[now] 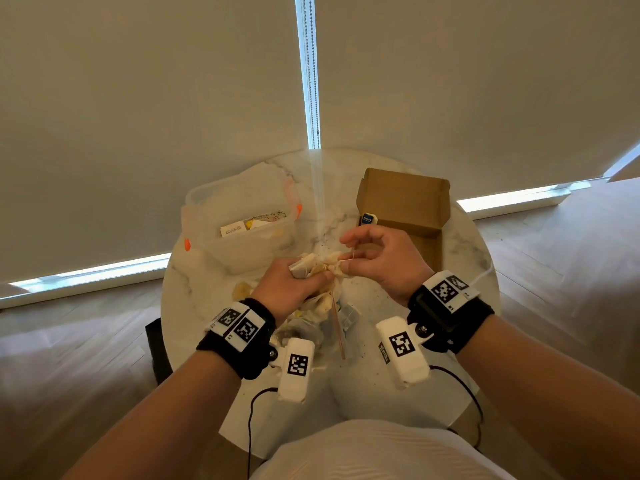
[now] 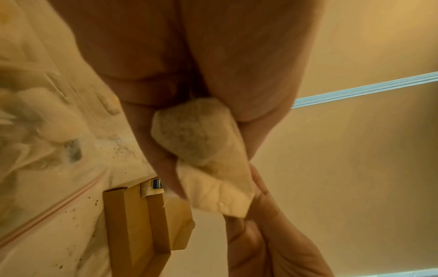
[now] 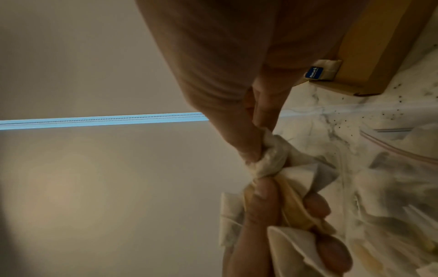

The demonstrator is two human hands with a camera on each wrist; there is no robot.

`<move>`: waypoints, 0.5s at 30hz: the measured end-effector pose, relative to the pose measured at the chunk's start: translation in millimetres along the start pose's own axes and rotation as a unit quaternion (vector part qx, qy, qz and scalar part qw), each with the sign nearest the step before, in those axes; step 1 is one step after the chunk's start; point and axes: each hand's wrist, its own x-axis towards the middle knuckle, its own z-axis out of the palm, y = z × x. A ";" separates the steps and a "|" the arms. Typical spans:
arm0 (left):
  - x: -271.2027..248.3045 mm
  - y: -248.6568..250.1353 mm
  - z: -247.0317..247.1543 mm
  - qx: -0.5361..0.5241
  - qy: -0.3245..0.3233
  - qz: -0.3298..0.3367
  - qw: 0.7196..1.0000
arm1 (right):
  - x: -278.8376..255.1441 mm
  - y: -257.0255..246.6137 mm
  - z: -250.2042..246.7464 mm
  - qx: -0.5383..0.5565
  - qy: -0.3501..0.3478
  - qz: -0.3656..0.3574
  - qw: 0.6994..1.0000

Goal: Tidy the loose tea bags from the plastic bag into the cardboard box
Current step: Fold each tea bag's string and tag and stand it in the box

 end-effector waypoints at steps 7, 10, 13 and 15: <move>-2.5 -0.1 -2.5 -0.025 0.010 0.044 0.999 | -3.0 -0.9 0.0 -0.015 0.029 -0.003 0.999; -1.3 0.6 -1.4 -0.007 0.038 0.058 0.998 | -1.0 1.8 -1.7 -0.043 0.055 0.000 0.998; 0.8 0.1 -1.4 -0.008 0.056 0.063 0.996 | 3.2 7.1 -5.2 -0.066 0.052 0.036 0.996; 0.9 -0.1 -1.8 -0.003 0.056 0.066 0.996 | 3.2 8.5 -6.4 -0.042 0.037 0.073 0.996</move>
